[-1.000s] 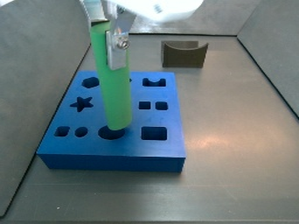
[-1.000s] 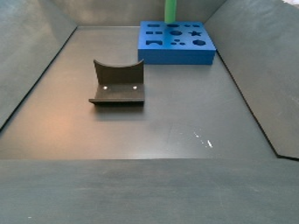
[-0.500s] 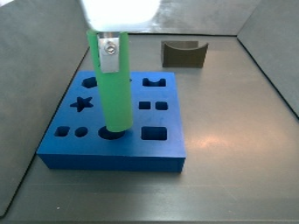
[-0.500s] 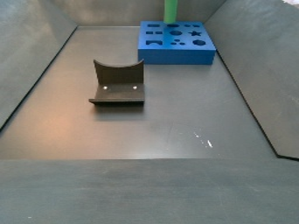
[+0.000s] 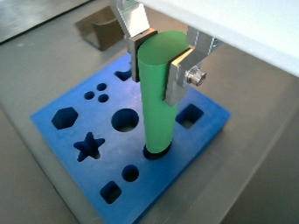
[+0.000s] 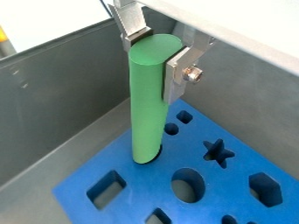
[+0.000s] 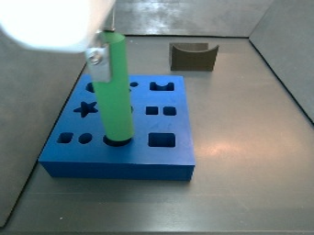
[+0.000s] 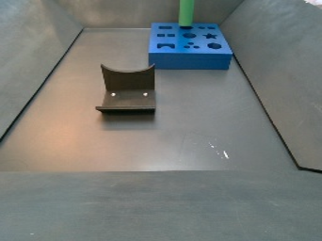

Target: Insert the oval object.

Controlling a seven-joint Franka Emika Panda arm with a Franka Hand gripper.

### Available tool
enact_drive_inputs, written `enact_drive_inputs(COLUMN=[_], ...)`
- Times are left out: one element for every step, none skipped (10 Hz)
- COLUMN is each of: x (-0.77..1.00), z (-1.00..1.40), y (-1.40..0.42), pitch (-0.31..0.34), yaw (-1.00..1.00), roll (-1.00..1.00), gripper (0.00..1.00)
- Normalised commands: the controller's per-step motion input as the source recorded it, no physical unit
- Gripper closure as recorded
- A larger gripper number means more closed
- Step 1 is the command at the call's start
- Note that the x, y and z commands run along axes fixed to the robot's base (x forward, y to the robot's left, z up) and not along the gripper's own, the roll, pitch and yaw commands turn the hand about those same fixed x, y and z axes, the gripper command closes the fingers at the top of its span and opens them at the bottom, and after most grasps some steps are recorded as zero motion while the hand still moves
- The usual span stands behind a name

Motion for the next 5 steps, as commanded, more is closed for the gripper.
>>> enact_drive_inputs(x=[0.00,0.00,-0.05,-0.10,-0.02], z=[-0.11,-0.10,-0.17,-0.17,-0.17], y=[-0.05,0.00,0.00,0.00,0.00], pitch=[0.031,0.066,0.120,0.061,0.047], yaw=[-0.27,-0.30,-0.17,-0.07,-0.11], roll=[0.03,0.03,0.05,0.07,0.01], gripper=[1.00,1.00,1.00,1.00,1.00])
